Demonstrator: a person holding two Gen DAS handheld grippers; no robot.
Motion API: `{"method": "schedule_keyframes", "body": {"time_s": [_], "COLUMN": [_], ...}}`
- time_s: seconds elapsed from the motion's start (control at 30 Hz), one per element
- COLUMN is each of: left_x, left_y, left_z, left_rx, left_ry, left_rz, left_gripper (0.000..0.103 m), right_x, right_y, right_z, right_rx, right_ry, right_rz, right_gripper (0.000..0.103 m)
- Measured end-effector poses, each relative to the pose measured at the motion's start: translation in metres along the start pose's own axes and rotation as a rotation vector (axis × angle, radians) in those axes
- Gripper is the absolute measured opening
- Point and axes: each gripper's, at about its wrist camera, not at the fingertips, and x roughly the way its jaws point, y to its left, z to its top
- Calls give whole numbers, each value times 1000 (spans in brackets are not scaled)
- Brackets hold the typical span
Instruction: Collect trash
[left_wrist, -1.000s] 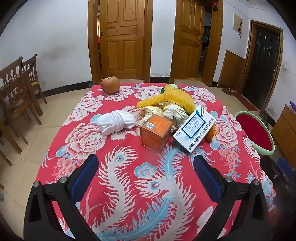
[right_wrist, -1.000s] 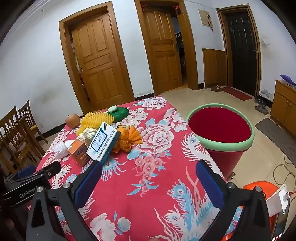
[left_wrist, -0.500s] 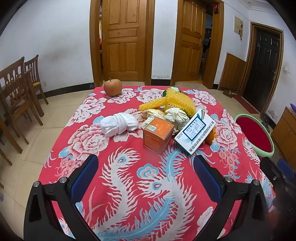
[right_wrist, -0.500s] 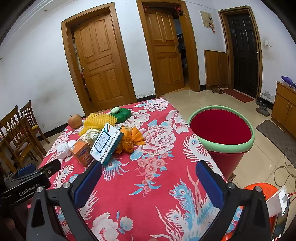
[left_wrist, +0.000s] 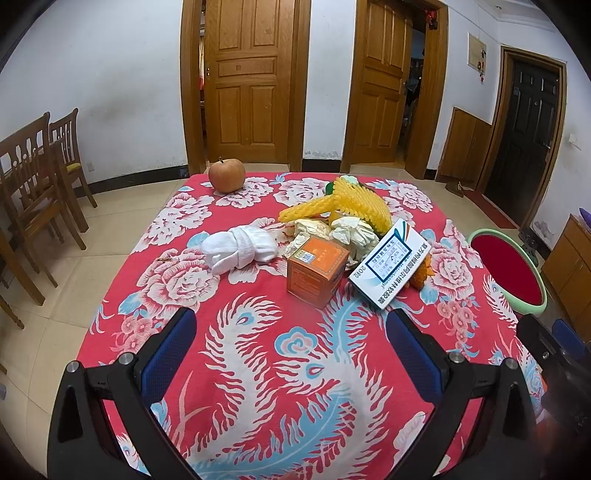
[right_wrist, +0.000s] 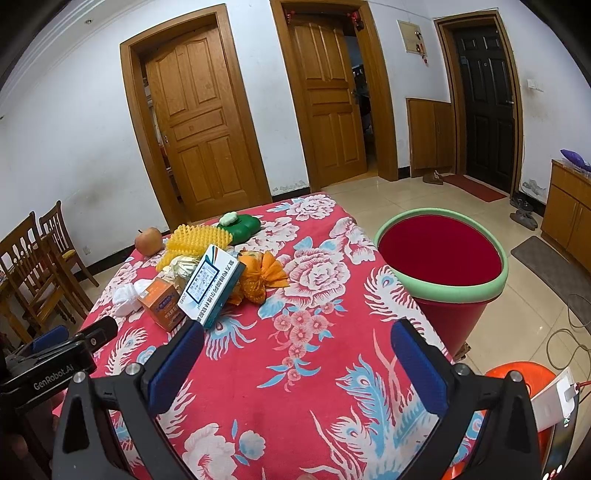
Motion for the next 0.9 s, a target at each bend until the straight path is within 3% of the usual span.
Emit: {"method": "schedule_keyframes", "body": {"time_s": [0.9], "left_x": [-1], "left_y": [4], "left_z": [1], "left_rx": [1], "left_ry": [-2], "left_rz": [1], "left_gripper": [101], "right_x": [2], "right_y": [-1], "right_z": [-1], "right_rx": [7], "right_ry": [5], "right_rz": [1], "right_gripper": [103]}}
